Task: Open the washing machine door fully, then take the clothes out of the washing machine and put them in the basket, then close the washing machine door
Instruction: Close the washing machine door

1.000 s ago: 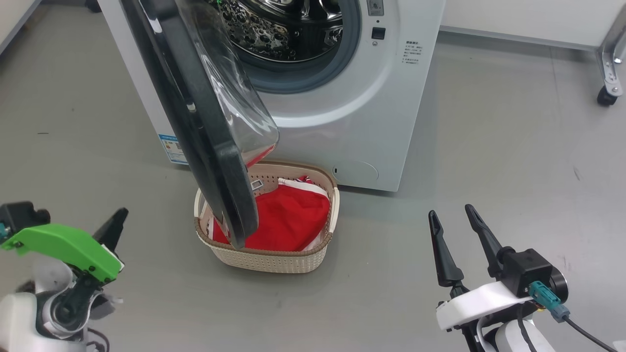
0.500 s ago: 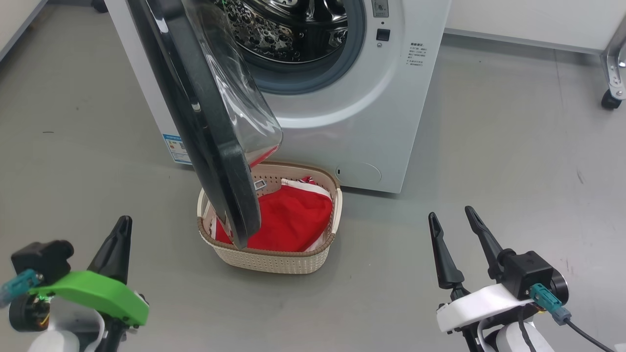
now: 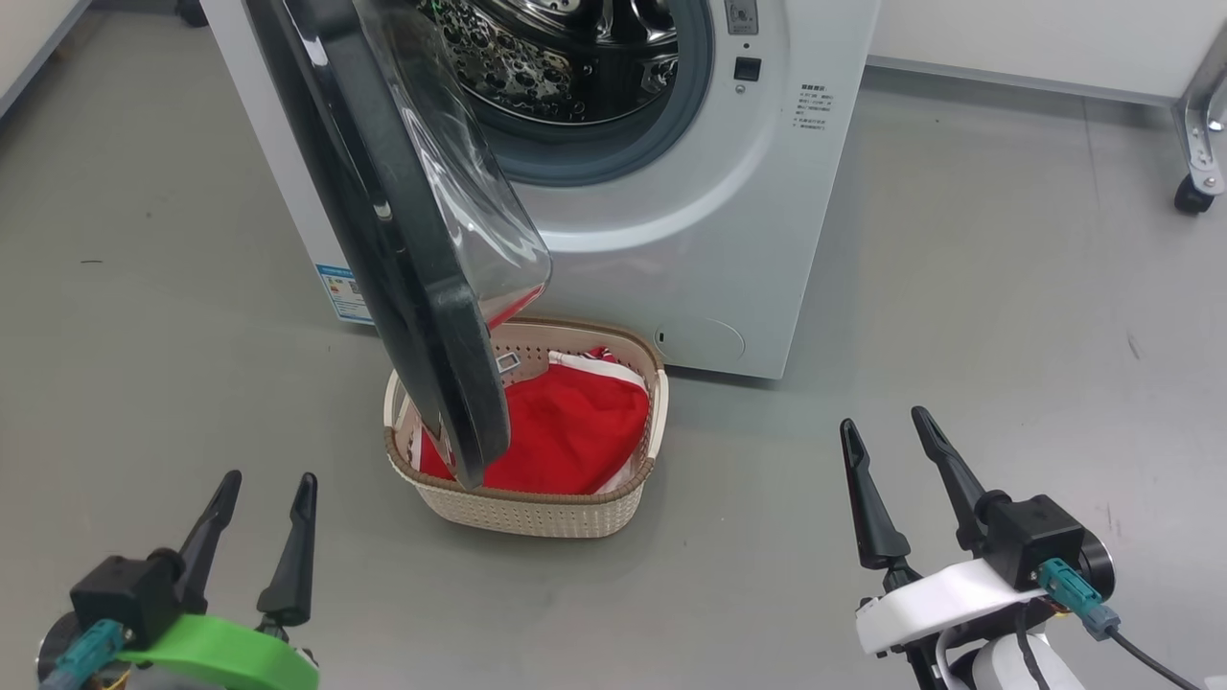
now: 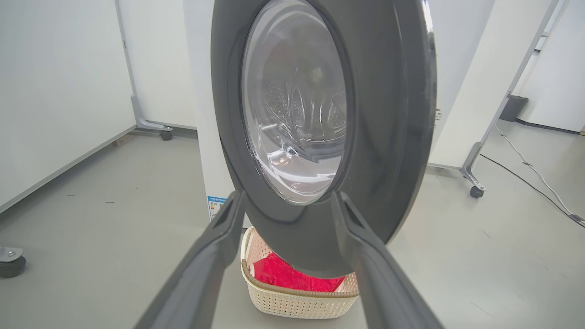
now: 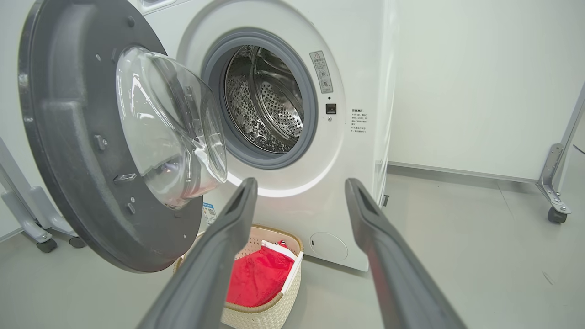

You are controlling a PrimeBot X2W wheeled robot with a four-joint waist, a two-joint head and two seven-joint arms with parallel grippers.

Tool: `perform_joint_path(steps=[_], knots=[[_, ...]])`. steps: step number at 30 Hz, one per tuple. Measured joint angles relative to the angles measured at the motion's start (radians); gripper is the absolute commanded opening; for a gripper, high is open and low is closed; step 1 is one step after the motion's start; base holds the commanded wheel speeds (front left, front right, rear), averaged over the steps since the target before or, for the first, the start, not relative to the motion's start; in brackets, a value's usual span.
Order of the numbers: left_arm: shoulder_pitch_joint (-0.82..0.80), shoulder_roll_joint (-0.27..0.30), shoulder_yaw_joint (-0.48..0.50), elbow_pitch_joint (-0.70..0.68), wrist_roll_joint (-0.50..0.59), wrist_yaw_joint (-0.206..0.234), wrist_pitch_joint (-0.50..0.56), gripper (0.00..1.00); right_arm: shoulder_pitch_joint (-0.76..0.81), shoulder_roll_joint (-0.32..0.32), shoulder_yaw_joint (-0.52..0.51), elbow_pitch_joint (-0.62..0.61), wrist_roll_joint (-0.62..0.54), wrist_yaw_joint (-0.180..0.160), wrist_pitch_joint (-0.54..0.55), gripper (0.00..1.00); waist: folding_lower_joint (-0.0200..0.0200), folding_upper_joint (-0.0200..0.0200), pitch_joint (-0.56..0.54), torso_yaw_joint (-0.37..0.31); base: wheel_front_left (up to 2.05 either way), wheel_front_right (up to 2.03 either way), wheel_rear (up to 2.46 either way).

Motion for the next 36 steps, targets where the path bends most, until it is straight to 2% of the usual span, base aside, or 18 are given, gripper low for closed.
perform_joint_path(steps=[8,36], knots=[[0.010,-0.003,-0.024,0.029,0.016,0.000,-0.045,1.00,0.000,0.000,0.001,0.000,0.000,0.001,0.000,1.00,0.0000,0.0000,-0.004,-0.007,0.00,0.00,0.00],[0.010,-0.021,-0.054,0.077,0.035,-0.004,-0.077,1.00,0.005,0.001,-0.003,0.001,0.000,0.009,0.000,1.00,0.0000,0.0000,-0.022,-0.006,0.00,0.00,0.00]])
